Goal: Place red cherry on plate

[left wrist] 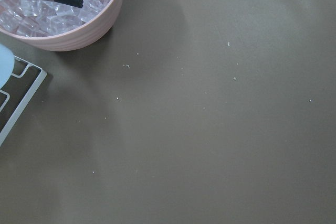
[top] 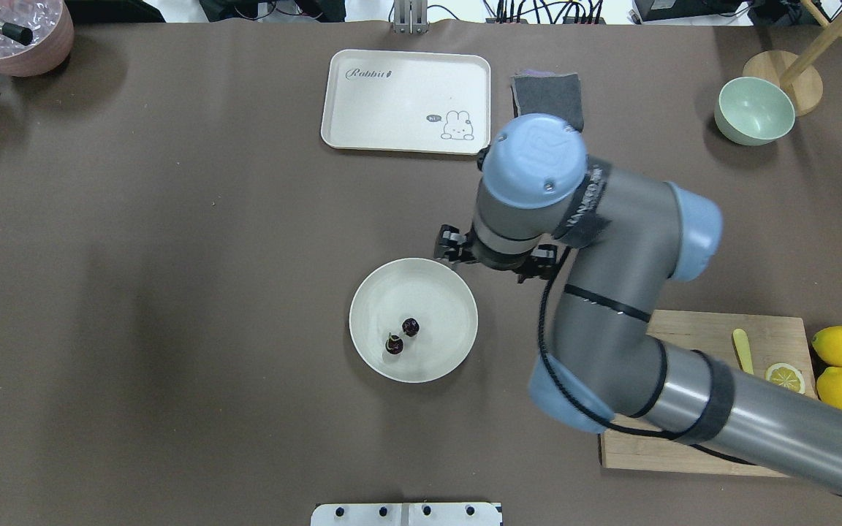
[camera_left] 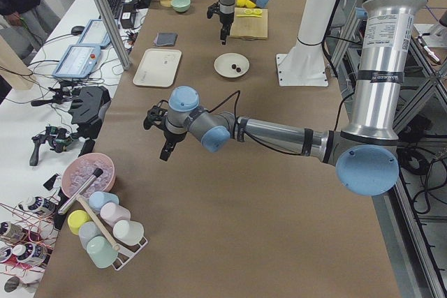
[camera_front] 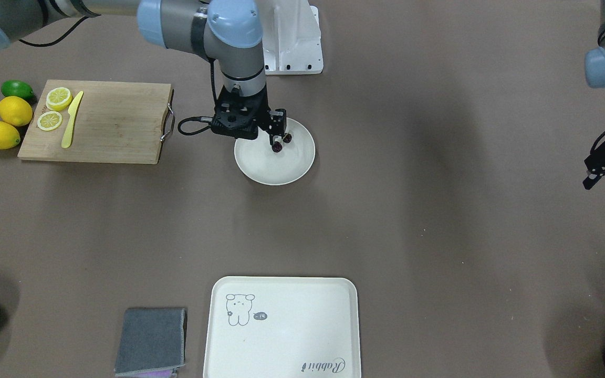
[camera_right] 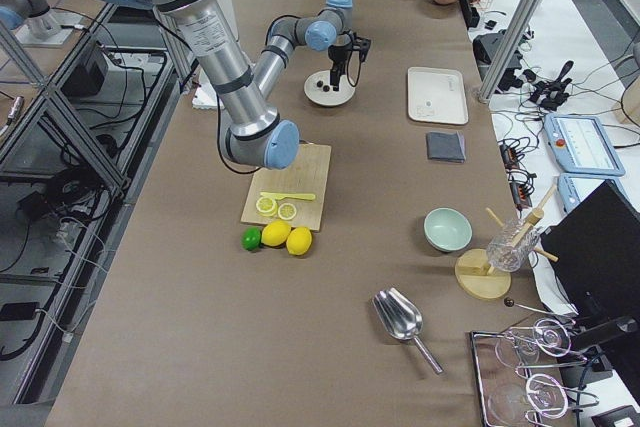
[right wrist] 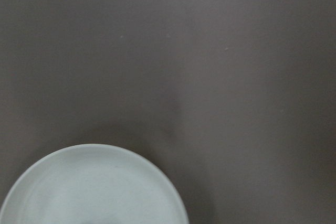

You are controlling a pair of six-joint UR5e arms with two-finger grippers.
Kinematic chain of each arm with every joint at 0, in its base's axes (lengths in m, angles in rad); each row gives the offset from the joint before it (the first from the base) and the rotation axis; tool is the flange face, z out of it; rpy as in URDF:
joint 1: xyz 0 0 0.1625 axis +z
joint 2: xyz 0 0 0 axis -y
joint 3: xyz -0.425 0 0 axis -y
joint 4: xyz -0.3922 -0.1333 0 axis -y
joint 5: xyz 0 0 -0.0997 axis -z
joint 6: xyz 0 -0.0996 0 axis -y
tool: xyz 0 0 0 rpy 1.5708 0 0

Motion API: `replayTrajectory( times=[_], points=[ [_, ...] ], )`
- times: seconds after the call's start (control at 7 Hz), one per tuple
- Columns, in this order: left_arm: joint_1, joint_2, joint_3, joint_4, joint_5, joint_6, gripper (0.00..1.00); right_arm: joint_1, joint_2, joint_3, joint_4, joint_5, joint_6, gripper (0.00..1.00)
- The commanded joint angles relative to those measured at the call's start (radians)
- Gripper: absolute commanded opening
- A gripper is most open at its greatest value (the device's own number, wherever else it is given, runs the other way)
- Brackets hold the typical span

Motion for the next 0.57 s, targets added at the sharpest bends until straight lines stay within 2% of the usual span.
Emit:
replayTrajectory(
  times=[0.0, 0.14, 0.43],
  points=[
    [-0.117, -0.008, -0.01, 0.218, -0.04, 0.276, 0.98, 0.24, -0.251, 0.134, -0.017, 0.139, -0.348, 1.0],
    [-0.166, -0.01, -0.012, 0.282, -0.04, 0.345, 0.98, 0.343, -0.337, 0.144, -0.016, 0.18, -0.503, 1.0],
    [-0.196, 0.027, -0.023, 0.298, -0.046, 0.351, 0.98, 0.562, -0.478, 0.118, -0.016, 0.283, -0.837, 1.0]
  ],
)
